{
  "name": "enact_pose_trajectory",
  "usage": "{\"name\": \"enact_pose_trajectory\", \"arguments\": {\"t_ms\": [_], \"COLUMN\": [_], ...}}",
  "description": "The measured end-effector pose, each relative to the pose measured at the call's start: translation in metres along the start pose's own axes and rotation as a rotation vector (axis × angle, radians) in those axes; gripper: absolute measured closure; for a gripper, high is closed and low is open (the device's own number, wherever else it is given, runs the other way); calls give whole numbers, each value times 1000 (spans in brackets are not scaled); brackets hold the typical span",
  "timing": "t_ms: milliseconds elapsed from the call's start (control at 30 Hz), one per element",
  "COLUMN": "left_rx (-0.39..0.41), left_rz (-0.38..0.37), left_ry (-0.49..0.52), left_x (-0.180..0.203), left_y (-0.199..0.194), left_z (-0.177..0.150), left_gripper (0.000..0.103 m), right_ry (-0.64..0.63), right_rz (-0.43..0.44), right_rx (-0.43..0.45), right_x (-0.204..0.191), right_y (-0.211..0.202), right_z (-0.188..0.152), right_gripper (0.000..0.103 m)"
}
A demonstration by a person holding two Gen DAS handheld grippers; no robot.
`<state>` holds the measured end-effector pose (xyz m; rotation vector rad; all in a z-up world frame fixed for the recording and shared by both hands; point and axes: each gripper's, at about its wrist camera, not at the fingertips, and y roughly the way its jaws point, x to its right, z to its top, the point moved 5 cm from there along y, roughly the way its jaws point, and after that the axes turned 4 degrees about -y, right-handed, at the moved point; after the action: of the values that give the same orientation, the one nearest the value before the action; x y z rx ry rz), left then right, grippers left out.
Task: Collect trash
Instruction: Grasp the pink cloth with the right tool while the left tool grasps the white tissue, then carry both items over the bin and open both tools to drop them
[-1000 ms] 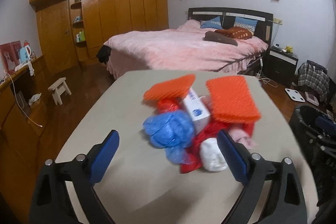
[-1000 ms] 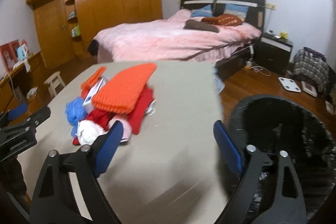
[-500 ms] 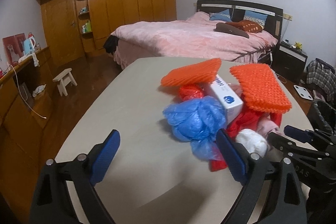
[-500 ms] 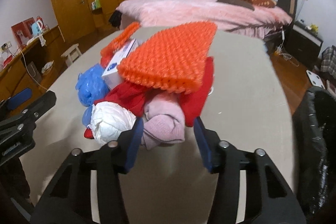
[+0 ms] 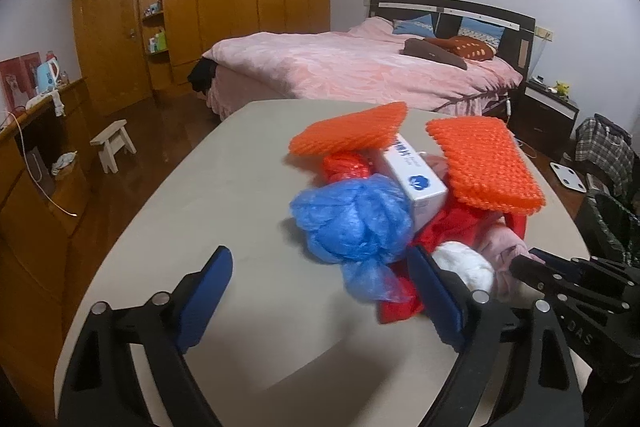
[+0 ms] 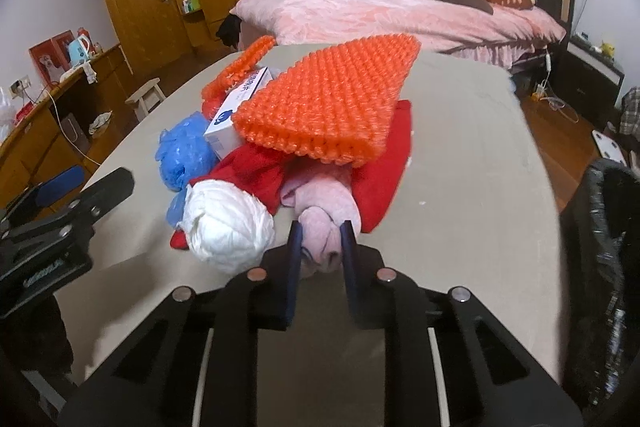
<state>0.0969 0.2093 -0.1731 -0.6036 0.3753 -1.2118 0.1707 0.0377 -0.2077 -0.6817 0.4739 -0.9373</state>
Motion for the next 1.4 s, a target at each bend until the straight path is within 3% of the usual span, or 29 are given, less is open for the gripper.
{"name": "enact_pose_trajectory", "arguments": {"t_ms": [133,467,600,733,800,1033,1200,1333,1400], "left_rx": [-12,-48,-83,-111,-111,-77,-76,-71,-64], "left_rz": [-34,-133,-176,-235,-253,-250,-242,-239,-242], "left_ry": [18,65,75,70,72,93,86,91,97], "left_x": [17,67,78,81,82,85,79,76,77], "left_y": [1,15,25,29,28,13,6,3,-1], "left_z": [-5,-13,-17,-22,-23,-23,-24,-20,-19], "left_gripper": [17,31,47,68,73,76,76,76,76], "right_ry": [27,46,54,91,93,79,67,79,79], "right_rz": [-17,-48,-35,-34,-37,-34,-31,-12,-1], "right_rx": [3,-16,-8,-3,2,13,-27,-61,-59], "right_x": [16,45,48,55,58,55,51,52,53], "right_y": [-14,-21,-22,-24,-24,-21,-9,-3,-6], "right_z": [-6,-26,-26,-25,-25,-20,-22,-27,-27], "right_gripper": [85,85,81,71,68,52,52,72,74]}}
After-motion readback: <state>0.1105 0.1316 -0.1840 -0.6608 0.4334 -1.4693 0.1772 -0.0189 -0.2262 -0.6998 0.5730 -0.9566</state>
